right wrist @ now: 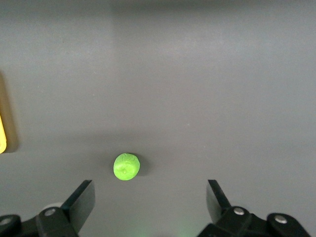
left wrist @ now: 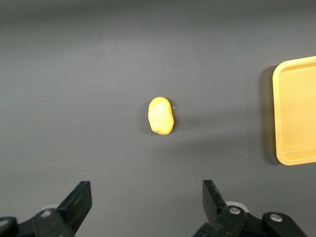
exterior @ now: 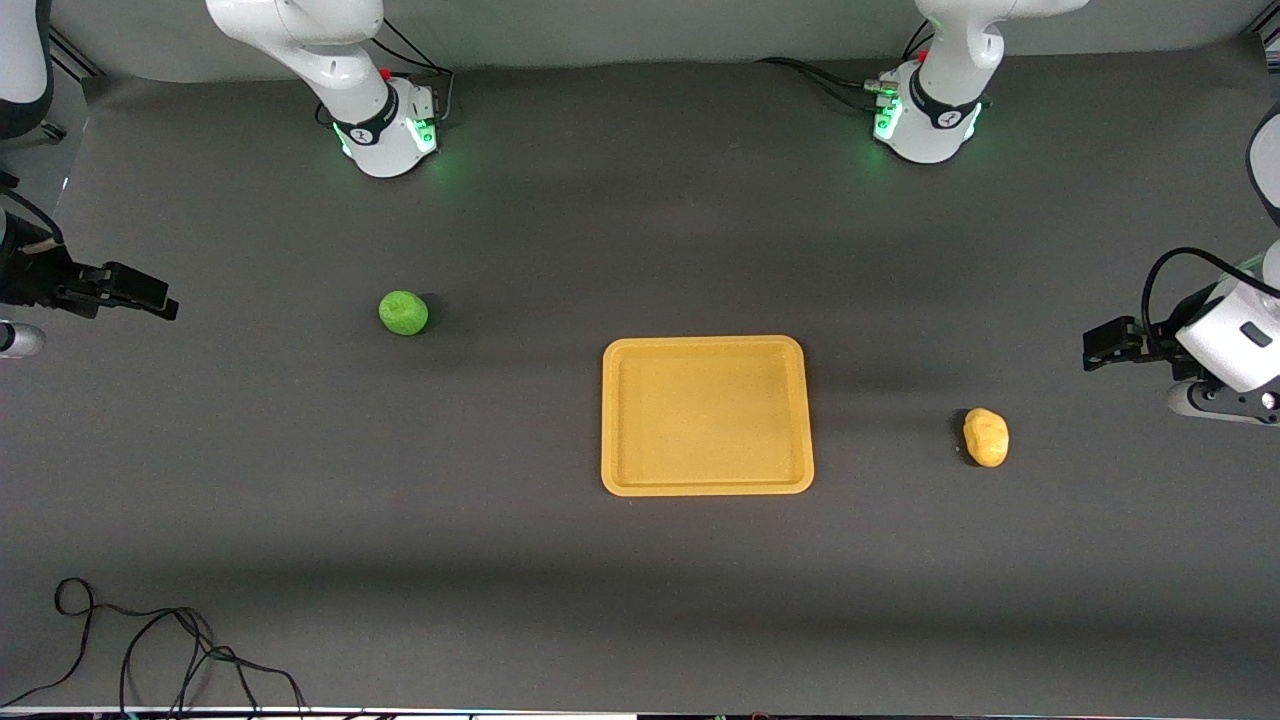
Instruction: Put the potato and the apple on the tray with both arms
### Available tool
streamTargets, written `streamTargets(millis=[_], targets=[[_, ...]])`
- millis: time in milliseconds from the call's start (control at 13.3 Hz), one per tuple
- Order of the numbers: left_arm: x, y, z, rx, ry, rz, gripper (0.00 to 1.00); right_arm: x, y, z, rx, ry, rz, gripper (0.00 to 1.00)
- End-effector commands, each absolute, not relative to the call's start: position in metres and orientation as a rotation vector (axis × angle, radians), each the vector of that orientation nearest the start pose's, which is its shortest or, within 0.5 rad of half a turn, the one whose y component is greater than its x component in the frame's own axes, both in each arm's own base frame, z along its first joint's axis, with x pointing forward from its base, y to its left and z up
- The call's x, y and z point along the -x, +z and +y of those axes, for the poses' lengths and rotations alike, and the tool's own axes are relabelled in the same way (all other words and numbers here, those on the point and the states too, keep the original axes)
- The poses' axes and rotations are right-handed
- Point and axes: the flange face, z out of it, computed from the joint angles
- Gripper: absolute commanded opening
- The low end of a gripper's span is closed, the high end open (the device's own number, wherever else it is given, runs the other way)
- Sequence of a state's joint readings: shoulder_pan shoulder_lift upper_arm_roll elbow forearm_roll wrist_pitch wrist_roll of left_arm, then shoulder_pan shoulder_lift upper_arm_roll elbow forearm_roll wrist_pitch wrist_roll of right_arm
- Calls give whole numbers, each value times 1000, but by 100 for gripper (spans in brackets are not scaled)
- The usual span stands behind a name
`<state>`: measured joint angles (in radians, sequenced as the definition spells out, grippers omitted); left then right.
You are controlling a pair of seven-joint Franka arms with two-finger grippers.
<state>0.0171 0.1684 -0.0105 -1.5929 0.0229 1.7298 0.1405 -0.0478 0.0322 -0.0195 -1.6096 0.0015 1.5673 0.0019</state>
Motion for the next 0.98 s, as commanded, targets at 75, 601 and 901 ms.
streamTargets(millis=[75,601,901], targets=[[-608,530,9,3114,29,236,100,-555,594,-38,3147,112,67,100],[-606,514,10,3115,39,232,100,-556,593,-38,3147,117,87,100],[-606,488,14,3111,-2,236,100,-556,598,-40,3149,102,72,100]])
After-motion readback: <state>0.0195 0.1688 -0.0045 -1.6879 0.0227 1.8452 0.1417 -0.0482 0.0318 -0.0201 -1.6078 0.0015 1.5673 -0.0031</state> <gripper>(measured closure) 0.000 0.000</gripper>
